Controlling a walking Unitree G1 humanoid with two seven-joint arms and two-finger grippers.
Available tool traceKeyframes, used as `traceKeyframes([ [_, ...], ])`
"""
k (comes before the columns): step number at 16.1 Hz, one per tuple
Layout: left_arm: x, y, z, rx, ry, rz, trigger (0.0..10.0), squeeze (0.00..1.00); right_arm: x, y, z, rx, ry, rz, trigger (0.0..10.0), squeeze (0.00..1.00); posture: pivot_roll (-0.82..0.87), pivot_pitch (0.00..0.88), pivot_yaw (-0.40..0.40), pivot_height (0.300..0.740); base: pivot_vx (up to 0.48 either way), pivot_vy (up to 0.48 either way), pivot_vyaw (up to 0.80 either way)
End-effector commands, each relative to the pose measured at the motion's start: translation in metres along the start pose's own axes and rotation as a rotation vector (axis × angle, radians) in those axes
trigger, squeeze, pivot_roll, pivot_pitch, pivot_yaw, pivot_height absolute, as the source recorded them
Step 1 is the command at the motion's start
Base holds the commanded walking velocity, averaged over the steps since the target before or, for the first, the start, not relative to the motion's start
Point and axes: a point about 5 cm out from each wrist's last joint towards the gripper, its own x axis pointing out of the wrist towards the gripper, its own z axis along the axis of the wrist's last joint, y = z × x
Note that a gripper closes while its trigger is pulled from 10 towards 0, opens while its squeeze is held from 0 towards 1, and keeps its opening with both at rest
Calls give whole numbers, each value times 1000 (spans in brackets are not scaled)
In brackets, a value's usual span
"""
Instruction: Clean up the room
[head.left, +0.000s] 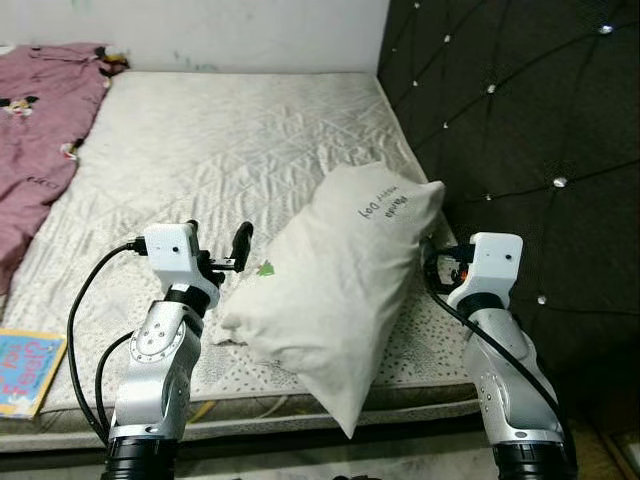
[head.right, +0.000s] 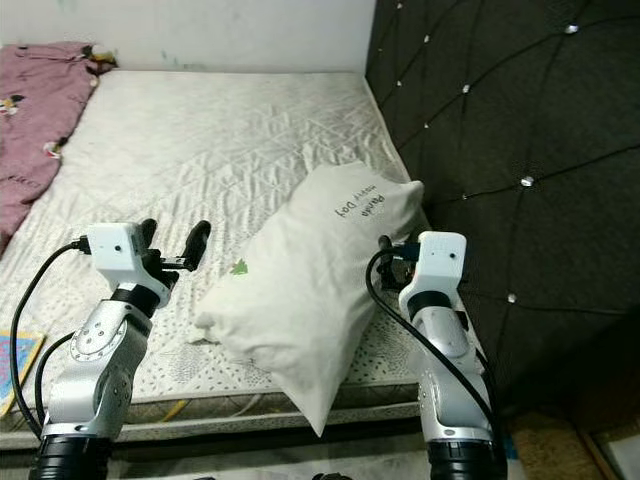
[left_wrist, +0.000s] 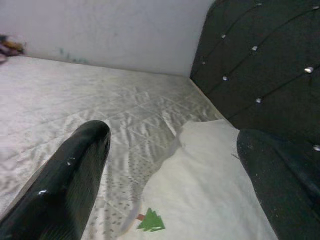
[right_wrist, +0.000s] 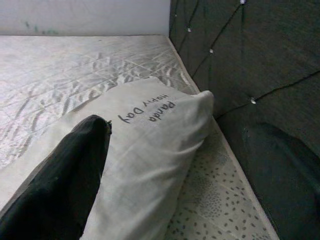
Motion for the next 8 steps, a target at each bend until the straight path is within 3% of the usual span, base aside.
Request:
traceKeyframes([
  [1, -2, 2, -1, 8, 4, 10, 10000, 0, 2, 0, 3, 6, -11, 4, 10000, 0, -48, 90, -33, 740, 0, 0, 0],
  [8, -6, 4, -2, 32, 12, 32, 10000, 0, -4, 1, 1, 27, -4, 22, 10000, 0, -45, 125, -28, 740, 0, 0, 0],
])
